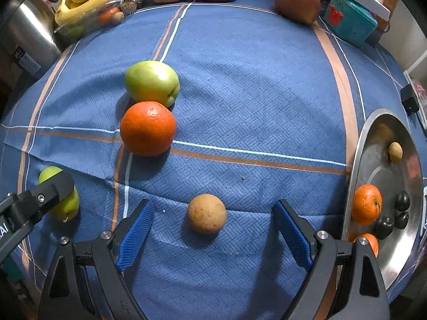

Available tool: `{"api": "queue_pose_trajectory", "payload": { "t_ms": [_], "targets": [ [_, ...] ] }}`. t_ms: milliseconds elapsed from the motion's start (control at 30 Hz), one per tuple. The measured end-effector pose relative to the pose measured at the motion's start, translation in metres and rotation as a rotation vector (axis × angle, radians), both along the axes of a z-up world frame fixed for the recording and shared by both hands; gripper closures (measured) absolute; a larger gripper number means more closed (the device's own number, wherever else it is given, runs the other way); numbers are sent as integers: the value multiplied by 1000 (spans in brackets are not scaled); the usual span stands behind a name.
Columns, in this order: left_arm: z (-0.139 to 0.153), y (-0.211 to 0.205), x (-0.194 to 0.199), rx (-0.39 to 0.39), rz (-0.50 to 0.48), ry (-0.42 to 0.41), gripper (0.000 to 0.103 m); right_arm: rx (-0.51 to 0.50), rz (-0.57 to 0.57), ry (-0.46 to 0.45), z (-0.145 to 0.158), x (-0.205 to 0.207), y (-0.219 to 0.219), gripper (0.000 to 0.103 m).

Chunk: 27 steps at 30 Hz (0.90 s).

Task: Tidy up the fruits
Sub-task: 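Position the right tool around the brown kiwi while the left tool holds the pear, then close the right tool on the kiwi and lift while the left tool holds the pear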

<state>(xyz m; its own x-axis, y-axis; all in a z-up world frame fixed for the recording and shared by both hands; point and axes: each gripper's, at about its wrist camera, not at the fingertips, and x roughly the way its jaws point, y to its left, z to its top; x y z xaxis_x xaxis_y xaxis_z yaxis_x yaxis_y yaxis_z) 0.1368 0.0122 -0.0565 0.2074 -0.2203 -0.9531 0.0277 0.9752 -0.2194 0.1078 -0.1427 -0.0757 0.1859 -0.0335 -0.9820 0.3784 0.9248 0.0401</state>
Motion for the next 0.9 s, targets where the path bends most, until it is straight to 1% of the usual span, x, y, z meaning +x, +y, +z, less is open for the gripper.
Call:
{"api": "queue_pose_trajectory", "payload": {
  "t_ms": [100, 167, 267, 400, 467, 600, 667, 733, 800, 833, 900],
  "targets": [
    [-1, 0, 0, -1, 1, 5, 57, -9, 3, -11, -2, -3, 2, 5],
    [-2, 0, 0, -2, 1, 9, 57, -7, 3, -40, -4, -6, 4, 1],
    [-3, 0, 0, -4, -1, 10, 57, -31, 4, -83, -6, -14, 10, 0],
    [-4, 0, 0, -8, 1, 11, 57, -30, -1, -80, -8, -22, 15, 0],
    [-5, 0, 0, -8, 0, 11, 57, -32, -7, -86, -4, -24, 11, 0],
    [-5, 1, 1, -13, 1, 12, 57, -8, 1, -31, -2, -18, 7, 0],
    [-5, 2, 1, -13, -1, 11, 57, 4, -5, -45, 0, -18, 6, 1],
    [-4, 1, 1, -16, -5, 10, 57, 3, -17, -53, 2, -19, 3, 4],
    [-4, 1, 1, -17, -5, 8, 57, -16, -21, -55, 6, -20, 2, 19],
    [-3, 1, 1, -16, -7, 7, 57, -13, -18, -61, 9, -21, 2, 23],
    [-3, 1, 1, -16, -9, 7, 57, -16, -10, -63, 13, -23, 2, 39]
  ]
}}
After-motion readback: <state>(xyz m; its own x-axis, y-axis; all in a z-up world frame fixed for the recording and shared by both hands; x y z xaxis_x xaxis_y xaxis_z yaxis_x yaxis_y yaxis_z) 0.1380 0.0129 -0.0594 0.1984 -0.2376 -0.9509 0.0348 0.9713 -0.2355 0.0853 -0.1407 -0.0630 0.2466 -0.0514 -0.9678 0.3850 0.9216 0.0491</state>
